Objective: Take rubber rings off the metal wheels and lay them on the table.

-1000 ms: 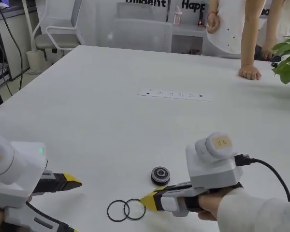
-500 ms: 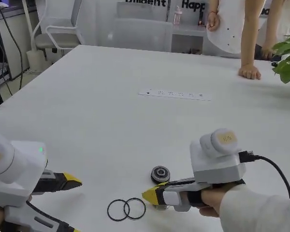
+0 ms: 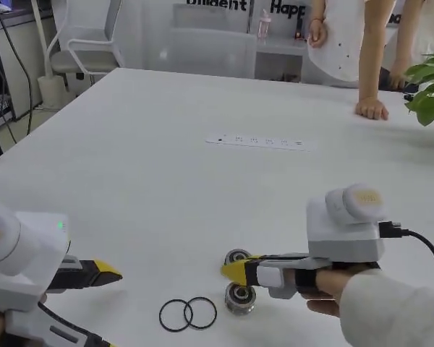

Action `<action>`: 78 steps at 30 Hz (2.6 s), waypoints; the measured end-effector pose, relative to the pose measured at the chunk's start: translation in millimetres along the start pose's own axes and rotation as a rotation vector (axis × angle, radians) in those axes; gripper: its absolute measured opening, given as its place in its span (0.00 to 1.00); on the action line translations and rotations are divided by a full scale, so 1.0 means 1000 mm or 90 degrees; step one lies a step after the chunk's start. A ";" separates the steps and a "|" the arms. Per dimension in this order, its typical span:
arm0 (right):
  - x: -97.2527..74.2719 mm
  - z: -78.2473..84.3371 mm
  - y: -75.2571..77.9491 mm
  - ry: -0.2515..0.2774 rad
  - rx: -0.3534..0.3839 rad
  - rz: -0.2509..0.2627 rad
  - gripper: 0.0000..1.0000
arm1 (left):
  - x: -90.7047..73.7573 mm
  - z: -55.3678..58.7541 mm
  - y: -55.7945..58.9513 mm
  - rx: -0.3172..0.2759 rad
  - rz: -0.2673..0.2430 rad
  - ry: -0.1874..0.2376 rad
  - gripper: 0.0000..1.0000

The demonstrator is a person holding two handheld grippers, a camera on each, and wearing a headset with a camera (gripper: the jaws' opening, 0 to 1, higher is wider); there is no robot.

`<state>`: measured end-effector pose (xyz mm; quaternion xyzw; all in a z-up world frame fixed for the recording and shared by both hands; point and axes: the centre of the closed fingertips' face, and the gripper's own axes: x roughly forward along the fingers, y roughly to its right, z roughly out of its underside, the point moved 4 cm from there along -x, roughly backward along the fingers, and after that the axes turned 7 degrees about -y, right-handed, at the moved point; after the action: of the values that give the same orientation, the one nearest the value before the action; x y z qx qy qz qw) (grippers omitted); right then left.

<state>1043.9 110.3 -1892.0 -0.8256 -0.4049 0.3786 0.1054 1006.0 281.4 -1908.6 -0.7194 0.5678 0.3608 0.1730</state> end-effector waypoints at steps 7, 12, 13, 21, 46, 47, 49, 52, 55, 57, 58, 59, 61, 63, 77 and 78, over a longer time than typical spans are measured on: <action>-0.011 -0.012 0.011 0.052 0.022 0.011 0.13 | 0.000 0.000 0.000 0.000 0.001 -0.002 0.85; -0.018 -0.015 0.021 0.072 0.031 0.033 0.14 | 0.000 0.000 0.000 -0.002 0.002 0.000 0.85; -0.020 -0.016 0.023 0.077 0.035 0.036 0.14 | 0.000 0.000 0.000 -0.002 0.002 0.000 0.85; -0.032 -0.021 0.035 0.112 0.048 0.056 0.17 | 0.000 0.000 0.001 -0.002 0.005 0.000 0.84; -0.035 -0.018 0.042 0.072 -0.046 0.107 0.25 | 0.001 0.000 0.002 -0.001 0.006 -0.003 0.84; -0.035 -0.018 0.042 0.066 -0.051 0.108 0.25 | 0.001 0.000 0.002 0.000 0.006 -0.004 0.84; -0.033 -0.016 0.041 0.059 -0.057 0.109 0.25 | 0.000 -0.001 0.002 0.001 0.006 -0.002 0.84; -0.033 -0.014 0.042 0.047 -0.063 0.111 0.24 | -0.002 -0.005 0.000 0.003 -0.001 0.014 0.85; -0.032 -0.012 0.042 0.038 -0.071 0.115 0.23 | -0.008 -0.011 -0.005 0.001 -0.022 0.028 0.85; -0.031 -0.011 0.042 0.034 -0.071 0.112 0.23 | -0.009 -0.012 -0.006 0.001 -0.024 0.029 0.86; -0.031 -0.011 0.042 0.033 -0.072 0.112 0.23 | -0.010 -0.015 -0.006 0.003 -0.026 0.031 0.87; -0.031 -0.010 0.042 0.032 -0.072 0.112 0.23 | -0.012 -0.018 -0.005 0.008 -0.027 0.039 0.87; -0.030 -0.009 0.042 0.028 -0.074 0.111 0.23 | -0.014 -0.023 -0.005 0.010 -0.027 0.047 0.87; -0.030 -0.009 0.041 0.025 -0.075 0.110 0.23 | -0.016 -0.028 -0.006 0.012 -0.029 0.051 0.87; -0.028 -0.005 0.041 0.011 -0.082 0.109 0.22 | -0.032 -0.077 -0.002 0.102 -0.050 0.061 0.89; -0.027 -0.005 0.041 0.010 -0.082 0.109 0.22 | -0.033 -0.082 -0.001 0.105 -0.045 0.062 0.90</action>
<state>1060.9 63.8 -1893.4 -0.8651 -0.3555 0.3532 0.0226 1030.5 250.4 -1829.8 -0.7392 0.5774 0.2708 0.2165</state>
